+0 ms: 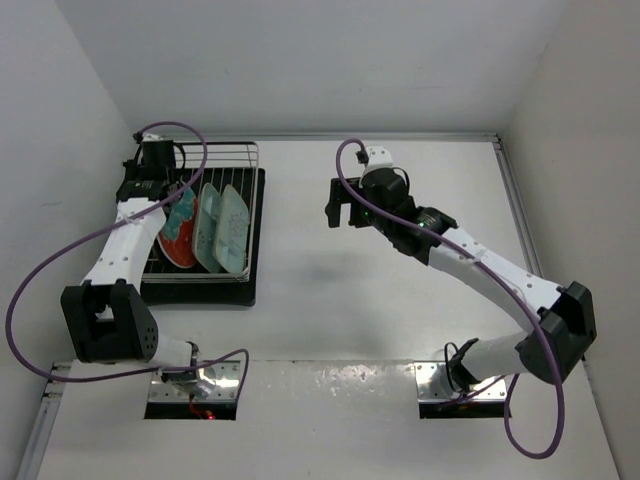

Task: Load the plates into the dish rack

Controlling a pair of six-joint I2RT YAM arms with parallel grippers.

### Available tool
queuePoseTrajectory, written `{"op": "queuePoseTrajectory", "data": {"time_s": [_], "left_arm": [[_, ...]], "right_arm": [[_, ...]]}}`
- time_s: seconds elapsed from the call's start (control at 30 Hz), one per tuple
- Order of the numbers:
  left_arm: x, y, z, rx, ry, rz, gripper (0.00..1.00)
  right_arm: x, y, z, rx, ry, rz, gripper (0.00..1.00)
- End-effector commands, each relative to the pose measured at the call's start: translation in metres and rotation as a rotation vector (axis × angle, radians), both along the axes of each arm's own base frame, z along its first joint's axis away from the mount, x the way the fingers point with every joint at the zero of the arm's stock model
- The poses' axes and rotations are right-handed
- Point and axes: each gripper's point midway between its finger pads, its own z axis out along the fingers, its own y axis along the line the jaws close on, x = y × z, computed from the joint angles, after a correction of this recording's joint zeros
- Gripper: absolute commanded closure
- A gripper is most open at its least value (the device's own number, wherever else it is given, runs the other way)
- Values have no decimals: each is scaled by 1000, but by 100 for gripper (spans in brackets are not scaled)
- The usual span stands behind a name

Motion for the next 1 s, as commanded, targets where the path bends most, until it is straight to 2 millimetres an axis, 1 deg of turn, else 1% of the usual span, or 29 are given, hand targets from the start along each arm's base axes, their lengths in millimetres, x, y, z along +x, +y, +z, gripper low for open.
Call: {"op": "queuePoseTrajectory", "data": {"time_s": [0.0, 0.03, 0.07, 0.13, 0.23, 0.27, 0.3, 0.33, 0.37, 0.4, 0.43, 0.5, 0.53, 0.57, 0.6, 0.67, 0.7, 0.73, 0.77, 0.8, 0.83, 0.87, 0.93, 0.97], "left_arm": [[-13, 6, 5, 63, 48, 79, 100], [-14, 7, 10, 69, 32, 95, 100], [-12, 5, 13, 80, 18, 97, 100], [-13, -2, 12, 101, -1, 100, 100], [-13, -12, 4, 129, 5, 85, 100], [-18, -18, -3, 151, 18, 81, 100], [-19, -20, -4, 177, 29, 80, 100], [-21, -23, -3, 206, 45, 71, 100], [-21, -24, -6, 225, 37, 75, 100], [-19, -28, -1, 226, 19, 64, 100], [-19, -28, -1, 226, 19, 64, 100], [-15, -28, -6, 199, 20, 37, 100], [-13, -29, -8, 188, 20, 23, 100], [-13, -29, -15, 160, 42, 2, 100], [-12, -31, -20, 139, 50, -15, 100], [-10, -37, -32, 85, 69, -55, 100], [-10, -39, -35, 73, 81, -70, 100], [-8, -41, -35, 53, 68, -77, 100], [-10, -43, -37, 34, 73, -87, 100], [-5, -50, -38, -6, 65, -122, 100], [-5, -52, -41, -24, 75, -133, 100], [-4, -54, -41, -38, 70, -139, 100], [-4, -54, -41, -38, 70, -139, 100], [-7, -50, -44, -39, 79, -127, 100]], "right_arm": [[0, -1, 22, 29, -69, -7, 0], [-4, 3, 22, 29, -68, 7, 0], [0, -2, 21, 27, -67, -8, 0], [-1, -2, 23, 30, -69, -9, 0], [-1, -5, 26, 33, -80, -18, 0], [-2, -5, 26, 31, -80, -17, 0], [-1, -8, 25, 29, -81, -23, 0], [-4, -8, 27, 30, -85, -19, 0], [-3, -8, 25, 31, -84, -22, 0], [-4, -8, 26, 34, -85, -21, 0], [-5, -9, 26, 34, -84, -23, 0], [-7, -8, 29, 42, -88, -20, 0], [-6, -10, 27, 38, -83, -28, 0], [-6, -11, 26, 37, -83, -30, 0], [-8, -13, 30, 43, -92, -32, 0], [-9, -15, 26, 36, -89, -38, 0], [-9, -16, 28, 38, -93, -41, 0], [-9, -17, 29, 39, -96, -45, 0], [-10, -16, 31, 45, -100, -43, 0], [-11, -18, 29, 36, -94, -43, 0], [-11, -17, 29, 38, -95, -40, 0], [-11, -18, 30, 39, -94, -42, 0], [-12, -18, 30, 40, -94, -43, 0], [-12, -18, 30, 37, -96, -45, 0]]}}
